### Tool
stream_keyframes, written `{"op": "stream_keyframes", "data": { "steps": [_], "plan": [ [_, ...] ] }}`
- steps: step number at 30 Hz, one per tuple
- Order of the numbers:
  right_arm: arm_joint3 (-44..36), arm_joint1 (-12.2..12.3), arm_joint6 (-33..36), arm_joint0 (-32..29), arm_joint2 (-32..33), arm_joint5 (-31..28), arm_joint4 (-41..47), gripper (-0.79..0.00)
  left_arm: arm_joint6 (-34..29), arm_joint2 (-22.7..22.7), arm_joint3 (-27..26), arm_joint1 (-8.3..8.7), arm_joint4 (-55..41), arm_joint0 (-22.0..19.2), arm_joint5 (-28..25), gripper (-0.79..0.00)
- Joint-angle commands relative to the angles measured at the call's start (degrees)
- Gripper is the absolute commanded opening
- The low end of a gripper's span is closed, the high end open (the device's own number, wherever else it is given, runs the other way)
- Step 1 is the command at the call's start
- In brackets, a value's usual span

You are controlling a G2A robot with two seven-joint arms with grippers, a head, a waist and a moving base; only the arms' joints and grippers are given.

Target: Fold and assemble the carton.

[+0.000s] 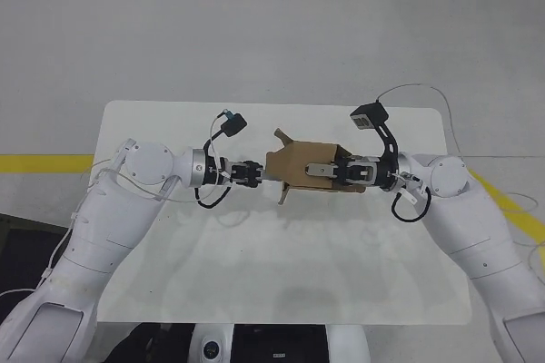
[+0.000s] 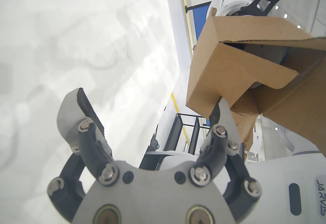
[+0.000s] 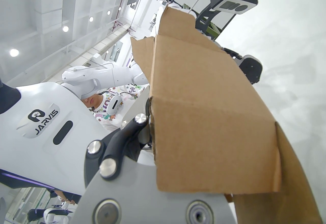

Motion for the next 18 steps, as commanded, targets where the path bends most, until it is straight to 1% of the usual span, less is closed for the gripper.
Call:
{"op": "stream_keyframes", "data": {
  "steps": [1, 13, 18],
  "plan": [
    [-0.25, -0.05, 0.33, 0.30, -0.46, 0.33, 0.42, -0.785, 0.09, 0.03, 0.31, -0.05, -0.34, -0.27, -0.14, 0.000],
    [-0.78, -0.03, 0.99, 0.87, -2.00, 0.99, 1.67, -0.785, 0.51, 0.19, 1.44, -0.26, -1.37, -1.29, -1.07, 0.000],
    [0.81, 0.11, -0.56, 1.09, -1.54, -0.56, 0.61, -0.785, 0.94, 0.13, 1.76, -0.29, -1.84, -1.23, -1.51, 0.000]
  ]
}}
